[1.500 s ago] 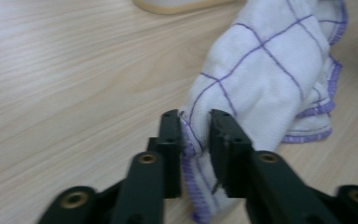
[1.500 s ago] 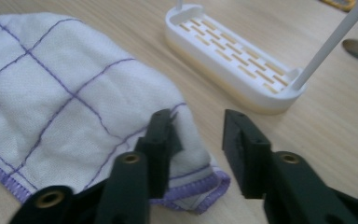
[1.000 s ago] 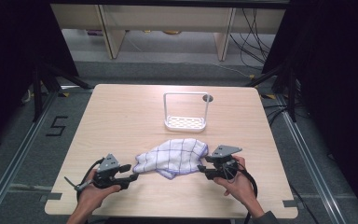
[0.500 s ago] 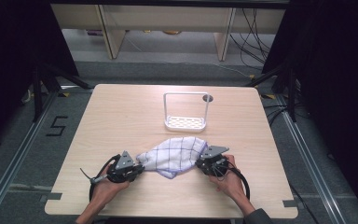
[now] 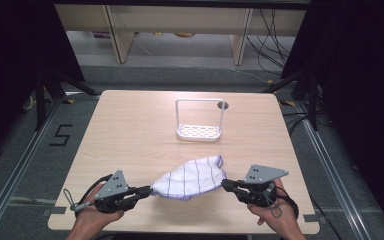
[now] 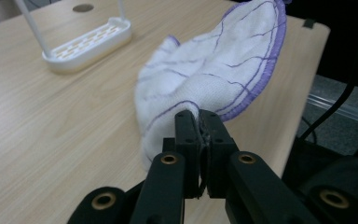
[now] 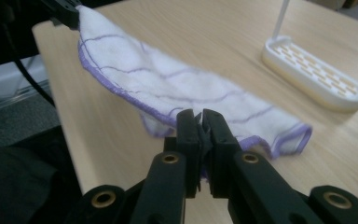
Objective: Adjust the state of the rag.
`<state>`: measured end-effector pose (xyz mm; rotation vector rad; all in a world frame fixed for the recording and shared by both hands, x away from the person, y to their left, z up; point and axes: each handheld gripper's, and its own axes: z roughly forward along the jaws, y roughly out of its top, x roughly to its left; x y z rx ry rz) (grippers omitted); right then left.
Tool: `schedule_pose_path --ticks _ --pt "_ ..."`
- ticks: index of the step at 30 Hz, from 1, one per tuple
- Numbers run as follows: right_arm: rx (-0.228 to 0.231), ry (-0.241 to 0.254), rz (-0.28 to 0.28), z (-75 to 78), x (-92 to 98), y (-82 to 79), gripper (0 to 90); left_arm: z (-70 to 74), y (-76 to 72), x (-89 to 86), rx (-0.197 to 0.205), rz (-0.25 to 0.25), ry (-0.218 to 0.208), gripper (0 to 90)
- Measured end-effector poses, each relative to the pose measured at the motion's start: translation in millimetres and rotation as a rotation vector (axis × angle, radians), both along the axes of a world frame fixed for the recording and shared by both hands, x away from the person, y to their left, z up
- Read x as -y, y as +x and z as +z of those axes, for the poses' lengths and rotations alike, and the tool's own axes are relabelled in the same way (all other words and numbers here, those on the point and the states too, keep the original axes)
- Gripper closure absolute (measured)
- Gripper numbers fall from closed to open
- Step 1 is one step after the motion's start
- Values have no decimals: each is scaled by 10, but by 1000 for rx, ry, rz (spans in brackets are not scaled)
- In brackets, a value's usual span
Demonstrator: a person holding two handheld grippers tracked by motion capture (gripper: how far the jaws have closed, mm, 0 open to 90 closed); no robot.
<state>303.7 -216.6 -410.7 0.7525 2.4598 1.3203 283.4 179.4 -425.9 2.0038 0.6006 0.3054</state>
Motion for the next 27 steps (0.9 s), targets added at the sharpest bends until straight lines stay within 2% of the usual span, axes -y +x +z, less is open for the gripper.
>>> schedule_pose_path --ticks 3,4,6,7,9,10,12,14,15,16,18,19,20,21,22,23,24,25,26,27 --pt "34 20 35 284 25 -136 864 212 -102 -20 22 -25 -23 864" --pt "40 30 43 365 37 -159 864 259 -115 -25 28 -28 -24 863" --pt "39 52 44 480 45 -188 864 360 -114 -30 25 -42 -55 862" --pt "45 47 60 537 52 -170 864 395 -93 -22 23 -46 -65 861" --pt "33 37 43 611 47 -106 864 428 -3 10 16 -40 -52 859" --pt "48 23 39 629 48 -26 864 407 94 39 4 -34 -39 858" --pt "12 1 19 603 23 180 864 292 328 89 -42 -4 -22 856" --pt "-32 -26 -14 494 -13 412 864 162 519 115 -79 26 -11 853" --pt "-47 -37 -35 432 -25 507 864 43 653 135 -102 49 -18 853" --pt "-48 -63 -46 333 -36 656 863 -100 817 160 -139 74 -2 852" --pt "-109 -109 -96 80 -59 959 863 -346 1073 219 -201 110 21 847" --pt "-139 -126 -134 -83 -96 1110 862 -409 1155 232 -202 113 45 841" --pt "-150 -155 -143 -164 -92 1206 862 -469 1221 250 -214 131 43 837" --pt "-161 -156 -153 -254 -109 1288 861 -544 1326 262 -230 147 54 831" --pt "-197 -177 -177 -367 -134 1406 856 -600 1389 291 -252 159 37 818" --pt "-205 -197 -181 -445 -150 1495 849 -630 1431 303 -264 164 40 797" --pt "-210 -187 -195 -498 -168 1550 838 -660 1478 305 -259 182 67 768" --pt "-224 -200 -202 -547 -180 1619 800 -679 1521 302 -257 200 95 685" --pt "-227 -214 -216 -599 -197 1682 731 -696 1551 299 -254 213 97 632" --pt "-205 -210 -238 -660 -217 1739 653 -703 1567 284 -238 235 91 584"
